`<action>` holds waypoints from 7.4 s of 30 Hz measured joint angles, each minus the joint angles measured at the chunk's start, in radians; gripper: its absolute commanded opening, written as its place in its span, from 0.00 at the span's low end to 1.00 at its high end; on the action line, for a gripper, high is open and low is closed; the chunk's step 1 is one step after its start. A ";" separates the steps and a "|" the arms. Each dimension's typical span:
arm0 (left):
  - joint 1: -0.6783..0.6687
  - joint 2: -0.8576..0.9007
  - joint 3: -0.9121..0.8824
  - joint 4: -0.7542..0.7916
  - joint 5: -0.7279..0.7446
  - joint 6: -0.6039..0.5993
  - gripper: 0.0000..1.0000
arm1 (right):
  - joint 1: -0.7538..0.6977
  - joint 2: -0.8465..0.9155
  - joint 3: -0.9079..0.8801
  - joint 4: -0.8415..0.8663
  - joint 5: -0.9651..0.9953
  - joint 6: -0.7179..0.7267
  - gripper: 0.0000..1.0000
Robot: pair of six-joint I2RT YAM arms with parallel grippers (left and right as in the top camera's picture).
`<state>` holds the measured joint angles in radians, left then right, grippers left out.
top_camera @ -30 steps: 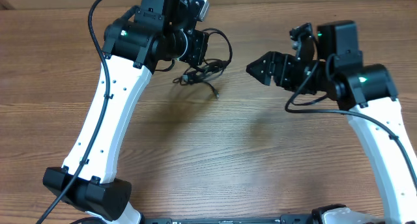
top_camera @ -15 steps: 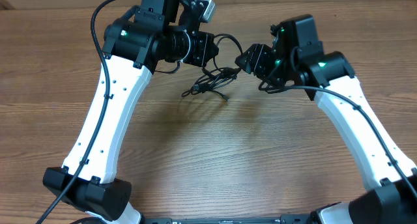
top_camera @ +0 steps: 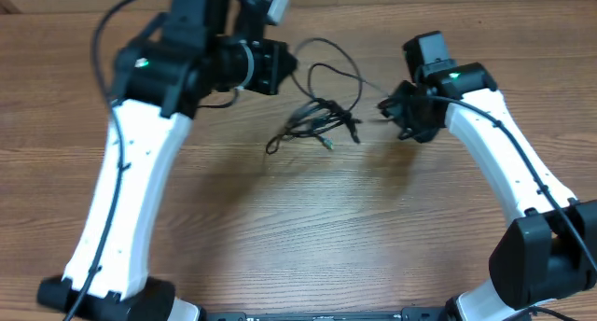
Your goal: Untangle cables
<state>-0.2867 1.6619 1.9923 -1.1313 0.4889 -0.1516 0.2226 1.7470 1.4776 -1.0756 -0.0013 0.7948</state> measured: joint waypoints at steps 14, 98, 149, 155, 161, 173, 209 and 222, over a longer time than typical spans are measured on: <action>0.097 -0.037 0.002 -0.055 -0.054 0.001 0.04 | -0.097 0.000 0.001 -0.110 -0.086 -0.288 0.18; -0.087 0.155 -0.211 -0.081 -0.236 0.149 0.70 | -0.366 -0.102 0.114 -0.243 -0.201 -0.381 1.00; -0.499 0.316 -0.742 0.586 -0.320 -0.329 0.04 | -0.366 -0.102 0.114 -0.286 -0.201 -0.400 1.00; -0.494 0.336 -0.718 0.545 -0.326 -0.319 0.04 | -0.366 -0.102 0.114 -0.286 -0.201 -0.400 1.00; -0.456 0.363 -0.494 0.256 -0.329 -0.210 0.04 | -0.366 -0.102 0.114 -0.287 -0.201 -0.400 1.00; -0.410 0.357 -0.158 -0.019 -0.329 -0.115 0.05 | -0.366 -0.102 0.114 -0.289 -0.201 -0.403 1.00; -0.460 0.357 -0.387 0.206 -0.298 -0.220 0.47 | -0.366 -0.102 0.114 -0.264 -0.202 -0.404 1.00; -0.471 0.357 -0.479 0.315 -0.294 -0.305 0.37 | -0.366 -0.102 0.114 -0.260 -0.202 -0.404 1.00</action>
<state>-0.7578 2.0186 1.5131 -0.8158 0.1951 -0.4564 -0.1432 1.6447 1.5913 -1.3357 -0.2031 0.3912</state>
